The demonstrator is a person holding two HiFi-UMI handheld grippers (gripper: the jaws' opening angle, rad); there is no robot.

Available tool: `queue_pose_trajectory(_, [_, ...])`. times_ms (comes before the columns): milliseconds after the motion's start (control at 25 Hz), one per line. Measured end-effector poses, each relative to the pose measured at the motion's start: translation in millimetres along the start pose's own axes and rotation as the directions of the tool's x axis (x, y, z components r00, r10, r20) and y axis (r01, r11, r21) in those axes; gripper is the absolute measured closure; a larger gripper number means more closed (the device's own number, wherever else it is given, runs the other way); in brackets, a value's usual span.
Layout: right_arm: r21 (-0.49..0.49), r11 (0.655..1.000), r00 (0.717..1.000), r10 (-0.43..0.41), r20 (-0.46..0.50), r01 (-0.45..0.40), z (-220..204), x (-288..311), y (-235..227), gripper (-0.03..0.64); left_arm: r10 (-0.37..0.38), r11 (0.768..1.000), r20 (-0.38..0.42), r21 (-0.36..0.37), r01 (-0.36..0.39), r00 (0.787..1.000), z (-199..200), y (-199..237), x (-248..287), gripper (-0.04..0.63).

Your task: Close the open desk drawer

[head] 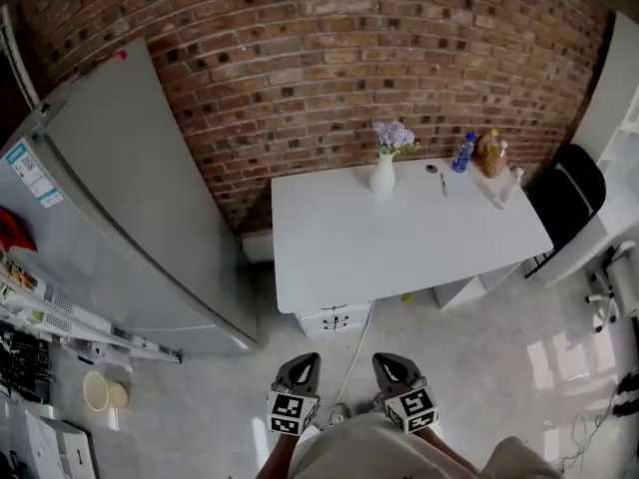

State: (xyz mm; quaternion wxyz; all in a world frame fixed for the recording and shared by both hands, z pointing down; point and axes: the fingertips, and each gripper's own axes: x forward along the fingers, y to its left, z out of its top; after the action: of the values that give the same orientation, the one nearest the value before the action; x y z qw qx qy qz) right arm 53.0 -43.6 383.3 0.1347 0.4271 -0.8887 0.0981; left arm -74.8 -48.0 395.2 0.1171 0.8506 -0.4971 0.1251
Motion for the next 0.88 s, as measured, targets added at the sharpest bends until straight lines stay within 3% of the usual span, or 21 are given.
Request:
queue_pose_trajectory(280, [0.022, 0.998, 0.996, -0.054, 0.077, 0.053, 25, -20, -4, 0.598, 0.031, 0.999, 0.048, 0.02, -0.032, 0.998, 19, 7, -10, 0.583])
queue_pose_trajectory(880, [-0.012, 1.0, 0.992, -0.013, 0.123, 0.015, 31, -17, 17, 0.598, 0.033, 0.999, 0.094, 0.036, -0.037, 0.995, 29, 12, -19, 0.583])
